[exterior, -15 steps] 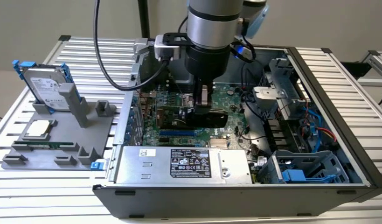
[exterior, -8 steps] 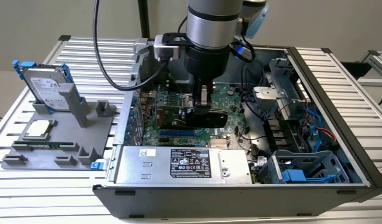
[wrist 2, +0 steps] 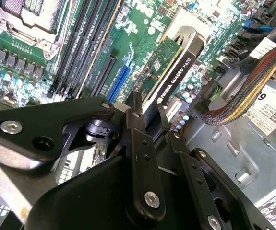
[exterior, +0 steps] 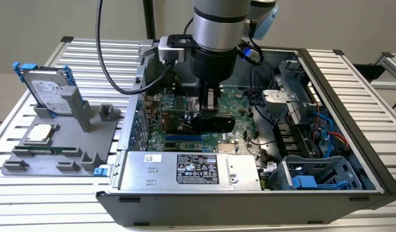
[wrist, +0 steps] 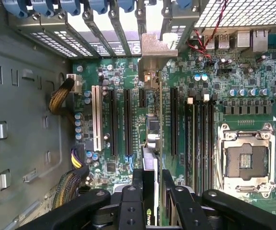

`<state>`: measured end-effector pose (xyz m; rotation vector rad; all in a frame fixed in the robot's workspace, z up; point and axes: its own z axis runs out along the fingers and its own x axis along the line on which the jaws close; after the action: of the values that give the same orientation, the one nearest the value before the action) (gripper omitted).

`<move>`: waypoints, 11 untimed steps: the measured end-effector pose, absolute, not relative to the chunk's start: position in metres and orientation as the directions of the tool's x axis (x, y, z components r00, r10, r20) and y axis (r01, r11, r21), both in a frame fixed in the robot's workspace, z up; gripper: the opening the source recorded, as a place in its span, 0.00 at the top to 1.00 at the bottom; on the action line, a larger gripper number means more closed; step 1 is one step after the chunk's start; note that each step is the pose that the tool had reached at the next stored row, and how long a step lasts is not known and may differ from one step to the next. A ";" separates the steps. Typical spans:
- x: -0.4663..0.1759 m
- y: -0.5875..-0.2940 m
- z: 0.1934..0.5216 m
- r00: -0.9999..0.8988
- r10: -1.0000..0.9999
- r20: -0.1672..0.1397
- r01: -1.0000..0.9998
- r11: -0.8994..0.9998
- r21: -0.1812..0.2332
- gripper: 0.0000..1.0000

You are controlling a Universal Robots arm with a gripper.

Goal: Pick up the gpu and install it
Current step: 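Insert the gpu into the slot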

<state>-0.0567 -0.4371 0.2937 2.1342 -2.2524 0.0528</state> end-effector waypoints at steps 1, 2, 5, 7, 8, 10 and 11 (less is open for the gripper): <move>-0.057 -0.437 0.293 -0.054 -0.997 0.051 -0.999 0.054 0.002 1.00; -0.057 -0.437 0.293 -0.054 -0.997 0.051 -0.999 0.054 0.002 1.00; -0.058 -0.437 0.293 -0.054 -0.997 0.051 -0.999 0.054 0.002 1.00; -0.059 -0.437 0.292 -0.054 -0.997 0.051 -0.999 0.054 0.001 1.00; -0.060 -0.437 0.292 -0.054 -0.997 0.051 -0.999 0.054 0.001 1.00; -0.061 -0.437 0.292 -0.054 -0.997 0.051 -0.999 0.054 0.002 1.00; -0.062 -0.437 0.292 -0.054 -0.997 0.051 -0.999 0.054 0.002 1.00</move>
<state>-0.0621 -0.4369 0.2916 2.1343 -2.2524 0.0528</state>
